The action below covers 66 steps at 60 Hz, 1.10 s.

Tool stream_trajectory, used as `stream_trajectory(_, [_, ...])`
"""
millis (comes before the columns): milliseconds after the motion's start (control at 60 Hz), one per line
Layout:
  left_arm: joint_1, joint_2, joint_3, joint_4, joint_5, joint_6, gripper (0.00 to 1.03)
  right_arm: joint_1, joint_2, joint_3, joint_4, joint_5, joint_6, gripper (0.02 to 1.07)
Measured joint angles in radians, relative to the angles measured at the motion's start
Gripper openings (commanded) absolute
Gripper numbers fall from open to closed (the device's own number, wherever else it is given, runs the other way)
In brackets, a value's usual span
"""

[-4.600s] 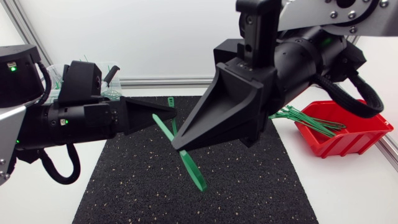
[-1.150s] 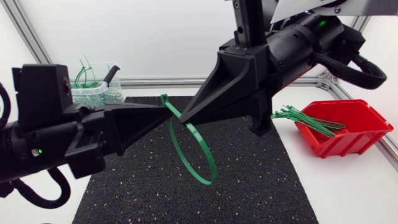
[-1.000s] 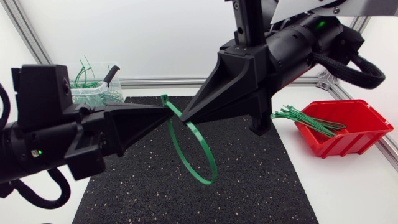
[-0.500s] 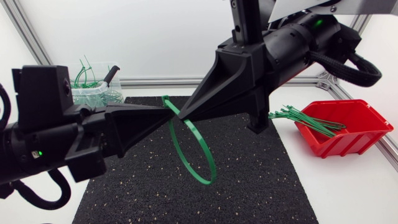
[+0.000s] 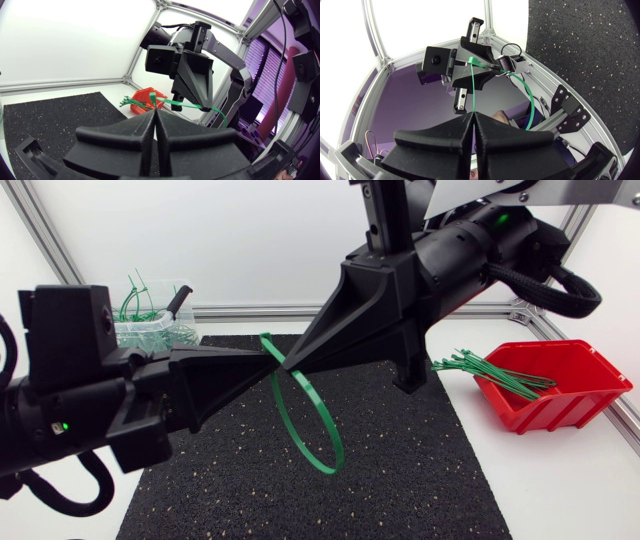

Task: Take a green cable tie from the red box, thread the tail through the head to close it, then place it in the transparent bin on the left.

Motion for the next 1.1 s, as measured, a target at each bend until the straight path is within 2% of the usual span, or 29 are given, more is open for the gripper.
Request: stream_trajectory(1100, [0.000,-0.010,-0.002,-0.006,-0.025,0.000,0.03,-0.012,-0.018,-0.002,0.011,0.000,-0.008,0.08])
